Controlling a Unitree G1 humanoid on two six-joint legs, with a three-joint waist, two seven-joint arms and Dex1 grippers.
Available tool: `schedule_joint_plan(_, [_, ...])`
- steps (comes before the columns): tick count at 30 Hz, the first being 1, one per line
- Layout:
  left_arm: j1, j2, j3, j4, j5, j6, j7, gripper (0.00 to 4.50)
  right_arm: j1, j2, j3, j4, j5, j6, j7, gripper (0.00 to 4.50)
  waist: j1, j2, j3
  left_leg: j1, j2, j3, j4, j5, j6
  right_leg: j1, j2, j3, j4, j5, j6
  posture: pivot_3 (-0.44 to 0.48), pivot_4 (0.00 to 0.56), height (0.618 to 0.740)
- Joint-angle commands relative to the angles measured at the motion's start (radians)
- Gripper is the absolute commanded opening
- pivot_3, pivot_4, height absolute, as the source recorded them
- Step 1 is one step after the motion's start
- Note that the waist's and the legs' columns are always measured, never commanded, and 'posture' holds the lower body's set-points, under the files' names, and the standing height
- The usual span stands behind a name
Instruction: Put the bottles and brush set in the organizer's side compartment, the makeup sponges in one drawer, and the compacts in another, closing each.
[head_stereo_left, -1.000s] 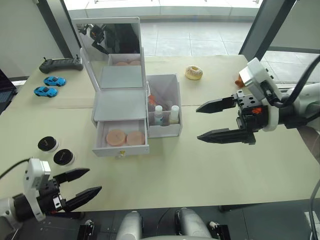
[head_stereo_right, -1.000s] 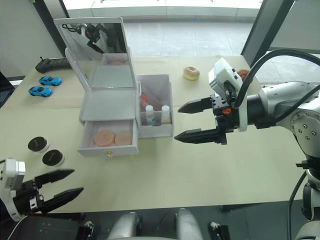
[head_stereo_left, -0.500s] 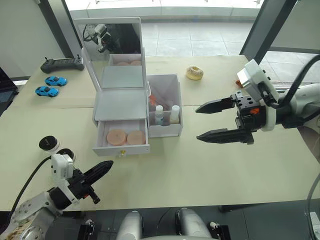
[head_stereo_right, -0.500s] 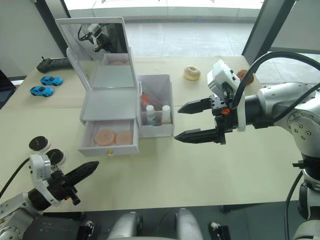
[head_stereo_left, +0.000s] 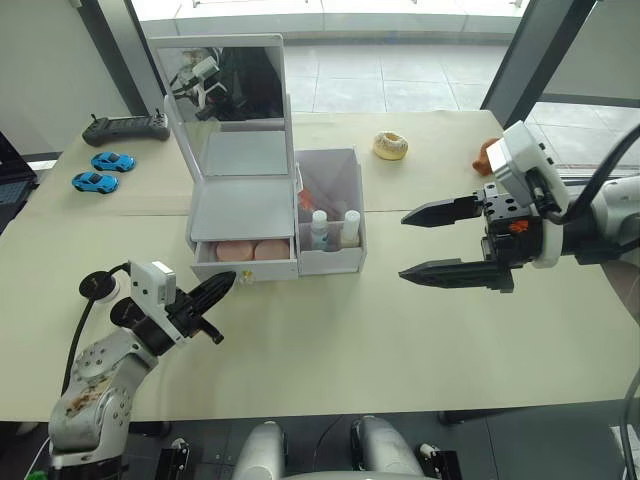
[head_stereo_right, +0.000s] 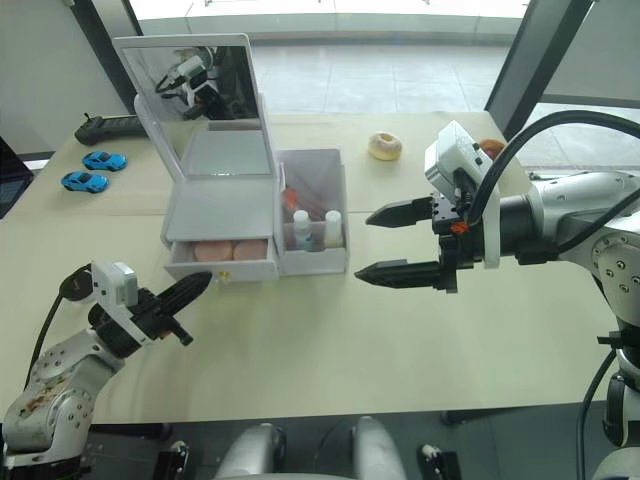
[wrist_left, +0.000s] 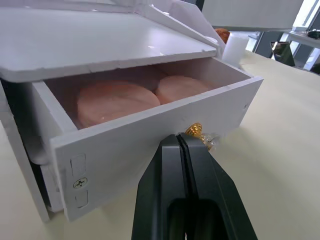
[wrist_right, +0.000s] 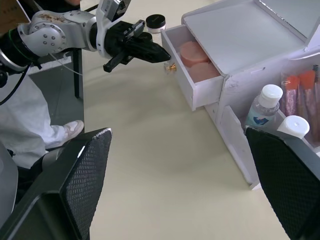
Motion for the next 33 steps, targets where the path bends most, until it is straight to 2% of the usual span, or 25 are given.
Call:
schedule_joint_plan(1, [-0.073,0.002,-0.027,0.04,0.041,-0.055,0.023,0.02,-0.003,-0.016,-0.051,-0.031,0.025,0.014,-0.016,4.5,0.0,0.0,0.0,0.0,0.0,0.0,0.0,0.0,0.0,0.0,0.0,0.0,0.0,0.0,0.0,0.0,0.15,0.74])
schedule_joint_plan(11, [-0.159,-0.021,-0.084,0.125,0.094,-0.116,0.057,0.02,0.027,-0.035,-0.093,-0.054,0.062,0.034,-0.058,4.5,0.0,0.0,0.0,0.0,0.0,0.0,0.0,0.0,0.0,0.0,0.0,0.0,0.0,0.001,0.001,0.0,0.15,0.74])
schedule_joint_plan(26, [-0.179,0.015,-0.047,0.165,0.098,-0.134,0.067,0.02,0.036,-0.036,-0.096,-0.06,0.069,0.036,-0.079,4.5,-0.001,0.0,0.0,0.0,0.0,0.0,0.0,0.0,0.0,0.0,0.0,0.0,0.0,0.001,0.001,0.0,0.15,0.74])
schedule_joint_plan(33, [-0.199,-0.009,-0.07,0.17,0.1,-0.134,0.088,0.02,0.024,-0.032,-0.091,-0.061,0.077,0.042,-0.091,4.5,0.0,0.0,0.0,0.0,0.0,0.0,0.0,0.0,0.0,0.0,0.0,0.0,0.0,0.001,0.001,0.0,0.15,0.74])
